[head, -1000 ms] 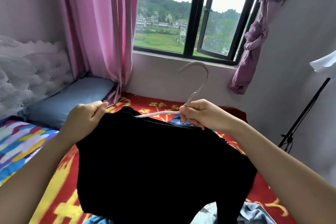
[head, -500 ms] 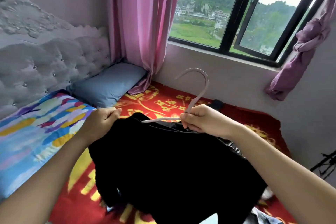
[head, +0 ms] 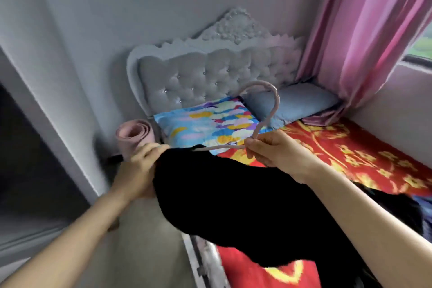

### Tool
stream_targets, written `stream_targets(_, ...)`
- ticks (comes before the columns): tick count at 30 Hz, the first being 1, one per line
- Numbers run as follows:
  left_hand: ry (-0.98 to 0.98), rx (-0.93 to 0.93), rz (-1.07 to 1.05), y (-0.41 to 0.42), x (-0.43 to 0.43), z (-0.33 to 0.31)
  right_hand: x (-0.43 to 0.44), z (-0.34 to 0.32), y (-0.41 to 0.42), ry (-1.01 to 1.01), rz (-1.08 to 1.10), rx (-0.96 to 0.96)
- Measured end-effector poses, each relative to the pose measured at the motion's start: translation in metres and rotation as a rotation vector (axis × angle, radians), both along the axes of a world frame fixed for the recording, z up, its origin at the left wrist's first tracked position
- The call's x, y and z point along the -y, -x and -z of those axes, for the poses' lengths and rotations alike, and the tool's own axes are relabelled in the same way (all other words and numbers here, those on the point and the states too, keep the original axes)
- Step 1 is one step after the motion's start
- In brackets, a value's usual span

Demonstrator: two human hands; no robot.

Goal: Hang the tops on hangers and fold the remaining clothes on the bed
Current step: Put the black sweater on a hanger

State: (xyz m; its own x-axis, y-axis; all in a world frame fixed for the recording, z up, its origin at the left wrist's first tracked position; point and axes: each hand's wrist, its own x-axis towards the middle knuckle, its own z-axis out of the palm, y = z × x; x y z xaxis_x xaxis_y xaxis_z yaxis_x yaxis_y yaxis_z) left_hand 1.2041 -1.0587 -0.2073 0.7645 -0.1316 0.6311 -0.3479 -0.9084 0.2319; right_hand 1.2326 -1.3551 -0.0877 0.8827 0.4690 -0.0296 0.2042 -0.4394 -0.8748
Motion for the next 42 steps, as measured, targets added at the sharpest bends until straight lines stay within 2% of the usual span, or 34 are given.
stream_targets(3, 0.145, 0.058, -0.345, 0.051, -0.05, -0.016, -0.049, -0.003, 0.011, -0.082, -0.143, -0.034)
stream_targets(11, 0.545, 0.13, -0.628, 0.165, -0.143, -0.013, -0.187, -0.031, 0.05, -0.176, -0.404, 0.011)
stream_targets(14, 0.536, 0.196, -0.753, 0.205, -0.194, -0.016, -0.25, -0.038, 0.067, -0.133, -0.486, 0.054)
stream_targets(17, 0.422, 0.14, -0.725, 0.253, -0.269, -0.019, -0.318, -0.042, 0.079, -0.036, -0.516, 0.131)
stream_targets(19, 0.393, 0.003, -0.627, 0.281, -0.309, -0.031, -0.348, -0.044, 0.084, 0.022, -0.545, 0.146)
stream_targets(21, 0.405, -0.186, -0.621, 0.31, -0.351, -0.043, -0.391, -0.044, 0.098, 0.099, -0.613, 0.203)
stream_targets(23, 0.422, -0.298, -0.614, 0.33, -0.389, -0.052, -0.426, -0.046, 0.113, 0.155, -0.638, 0.254)
stream_targets(27, 0.646, -0.21, -0.581, 0.357, -0.444, -0.074, -0.473, -0.055, 0.131, 0.2, -0.74, 0.179)
stream_targets(29, 0.682, -0.183, -0.606, 0.357, -0.462, -0.078, -0.494, -0.06, 0.139, 0.236, -0.775, 0.189)
stream_targets(32, 0.646, -0.199, -0.652, 0.346, -0.484, -0.063, -0.533, -0.062, 0.149, 0.216, -0.734, 0.3)
stream_targets(35, 0.775, -0.132, -0.721, 0.338, -0.497, -0.046, -0.568, -0.053, 0.142, 0.106, -0.561, 0.272)
stream_targets(39, 0.844, -0.202, -0.813, 0.334, -0.515, -0.03, -0.623, -0.042, 0.122, 0.105, -0.412, 0.091)
stream_targets(42, 0.826, -0.256, -0.859, 0.326, -0.537, -0.028, -0.665, -0.037, 0.093, 0.065, -0.341, -0.138)
